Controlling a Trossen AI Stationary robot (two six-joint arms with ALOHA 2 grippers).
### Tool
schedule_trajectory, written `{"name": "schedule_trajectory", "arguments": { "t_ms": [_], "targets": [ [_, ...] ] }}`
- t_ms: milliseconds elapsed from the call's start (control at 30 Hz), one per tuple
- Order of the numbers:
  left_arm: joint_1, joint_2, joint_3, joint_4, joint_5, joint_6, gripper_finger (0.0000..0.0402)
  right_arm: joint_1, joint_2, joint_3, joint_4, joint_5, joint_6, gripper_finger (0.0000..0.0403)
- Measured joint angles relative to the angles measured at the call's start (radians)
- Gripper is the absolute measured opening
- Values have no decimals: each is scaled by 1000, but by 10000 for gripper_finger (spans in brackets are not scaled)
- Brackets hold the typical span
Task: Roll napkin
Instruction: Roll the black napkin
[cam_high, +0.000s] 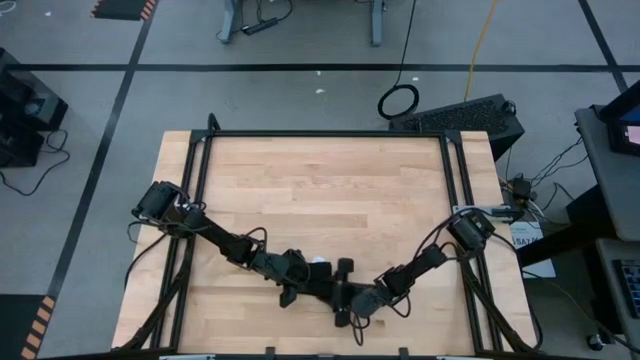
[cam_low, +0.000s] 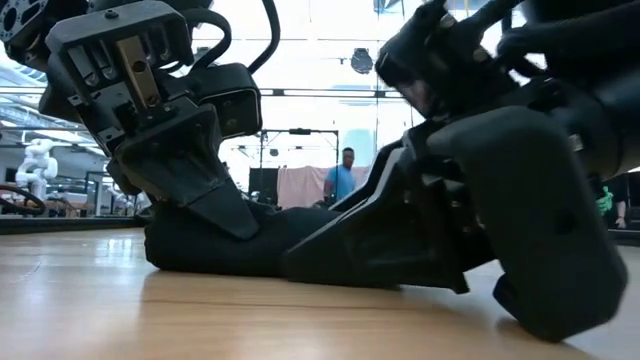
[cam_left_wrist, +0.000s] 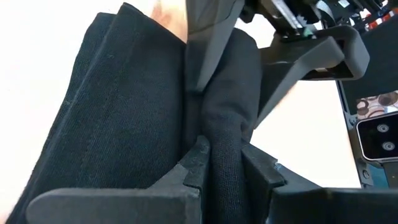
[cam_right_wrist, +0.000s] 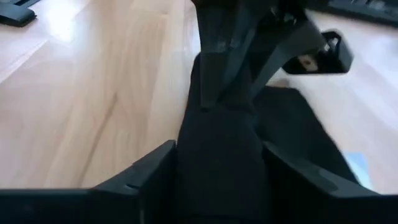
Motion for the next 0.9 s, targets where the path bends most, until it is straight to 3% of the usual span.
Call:
{"name": "schedule_trajectory", "arguments": {
  "t_ms": [267, 467, 733, 900],
  "targets": [
    [-14, -1, -1, -4, -23, 34, 69, -22, 0, -1, -17, -51, 99, 120],
    [-34, -5, -1, -5, -25, 35, 140, -23, 0, 1, -16, -79, 143, 59],
    [-49, -94, -4, -29, -5, 70, 240, -27, 0, 1, -14, -106, 255, 56],
    [-112, -142, -3, -92, -153, 187, 254, -40, -1, 1, -14, -148, 323, 56]
  ]
}}
